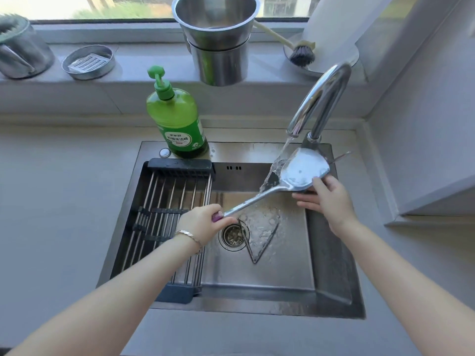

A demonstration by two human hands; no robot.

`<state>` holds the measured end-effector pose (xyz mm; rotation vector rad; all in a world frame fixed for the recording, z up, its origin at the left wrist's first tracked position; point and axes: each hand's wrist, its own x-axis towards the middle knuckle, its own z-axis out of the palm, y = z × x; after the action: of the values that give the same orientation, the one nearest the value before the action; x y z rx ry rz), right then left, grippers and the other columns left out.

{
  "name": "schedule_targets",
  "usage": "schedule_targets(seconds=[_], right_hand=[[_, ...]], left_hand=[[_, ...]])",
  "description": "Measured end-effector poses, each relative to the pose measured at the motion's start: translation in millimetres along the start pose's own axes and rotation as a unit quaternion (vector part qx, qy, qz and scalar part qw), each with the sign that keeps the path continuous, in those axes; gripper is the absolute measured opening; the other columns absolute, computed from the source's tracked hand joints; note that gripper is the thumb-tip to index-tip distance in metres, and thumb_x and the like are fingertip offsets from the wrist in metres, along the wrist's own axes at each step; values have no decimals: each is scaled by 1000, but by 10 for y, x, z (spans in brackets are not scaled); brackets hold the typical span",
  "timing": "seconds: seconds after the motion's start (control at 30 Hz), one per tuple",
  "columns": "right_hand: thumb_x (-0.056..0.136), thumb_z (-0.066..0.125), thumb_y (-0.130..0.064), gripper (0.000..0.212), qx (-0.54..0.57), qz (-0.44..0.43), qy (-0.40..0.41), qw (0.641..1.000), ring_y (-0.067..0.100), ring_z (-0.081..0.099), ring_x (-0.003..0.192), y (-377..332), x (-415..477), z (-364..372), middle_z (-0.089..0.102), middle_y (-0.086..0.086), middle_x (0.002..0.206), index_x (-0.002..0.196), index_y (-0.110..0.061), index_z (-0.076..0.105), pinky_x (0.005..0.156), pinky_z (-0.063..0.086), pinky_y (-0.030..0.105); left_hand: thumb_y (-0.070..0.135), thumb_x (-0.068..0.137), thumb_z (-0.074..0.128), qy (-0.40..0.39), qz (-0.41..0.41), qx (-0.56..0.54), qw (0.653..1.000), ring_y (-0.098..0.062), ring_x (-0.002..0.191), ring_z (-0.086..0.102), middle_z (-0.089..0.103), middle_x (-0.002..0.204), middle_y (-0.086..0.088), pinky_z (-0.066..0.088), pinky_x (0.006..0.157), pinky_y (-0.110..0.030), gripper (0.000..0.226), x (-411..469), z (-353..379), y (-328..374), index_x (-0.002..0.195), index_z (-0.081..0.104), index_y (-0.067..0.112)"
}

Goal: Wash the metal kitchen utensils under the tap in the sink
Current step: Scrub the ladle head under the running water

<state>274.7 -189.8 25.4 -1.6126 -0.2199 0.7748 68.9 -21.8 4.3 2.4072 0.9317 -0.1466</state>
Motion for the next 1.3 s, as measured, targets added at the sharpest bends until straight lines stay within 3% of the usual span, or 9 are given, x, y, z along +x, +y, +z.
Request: schedule_targets(seconds=[0.13,0.27,0.4,0.57,0.7,0.83,0.97,1.13,1.3], right_hand=[[94,34,-1,36,-23,-96,70,993,18,71,63,-201,-54,-10,68,4,78,99,-25,60,49,54,22],[92,39,0,37,-62,-115,80,988,10,69,65,-257,-140,4,68,2,77,83,-27,62,51,55,21],[90,41,4,35,-90,-79,42,992,10,66,64,-170,-228,-20,69,3,75,78,-21,63,57,55,20],[88,42,7,30,-115,-20,40,992,10,61,60,43,-218,-15,67,3,69,77,-11,63,53,51,13],[91,44,1,26,-104,21,144,984,17,60,76,124,116,-95,62,8,92,112,1,58,73,54,25],[87,51,-7,56,-100,71,181,976,27,47,121,7,598,-206,45,11,136,140,-5,33,106,37,41],[84,53,-11,49,-78,109,191,972,20,47,96,-66,901,-278,47,8,108,130,-4,37,85,40,32],[82,51,-9,22,-69,98,187,975,13,38,65,-41,984,-274,44,9,96,100,-13,40,61,31,22],[84,54,-11,40,-84,71,175,978,18,43,89,56,987,-299,43,3,108,121,-17,39,73,36,26]], left_hand=[[52,78,60,-3,-13,-181,983,-14,48,38,42,53,3,33,50,-26,48,234,260,299,56,30,21],[52,76,62,-22,7,-243,970,-7,39,41,44,50,4,38,50,-26,52,400,206,538,53,27,22],[74,64,53,-79,8,-32,996,-16,46,47,49,52,3,39,51,-26,59,420,-63,467,54,30,21],[57,76,49,-135,14,173,976,-14,41,35,38,46,5,28,43,-19,48,294,-350,236,48,35,21],[47,77,52,-172,27,189,966,-6,50,43,47,59,13,32,46,-19,21,191,-500,125,72,54,27],[36,83,51,-214,26,151,965,-3,54,43,47,63,15,34,47,-20,8,127,-540,100,81,58,34],[20,83,52,-234,-18,35,971,-5,57,50,56,65,10,44,53,-19,14,104,-510,40,83,66,19],[10,84,57,-309,-64,46,948,-8,60,51,57,69,2,43,58,-19,11,85,-471,-42,85,68,10],[14,82,52,-257,-101,-10,961,-12,52,48,57,65,0,39,50,-19,15,77,-378,-27,80,67,14]])
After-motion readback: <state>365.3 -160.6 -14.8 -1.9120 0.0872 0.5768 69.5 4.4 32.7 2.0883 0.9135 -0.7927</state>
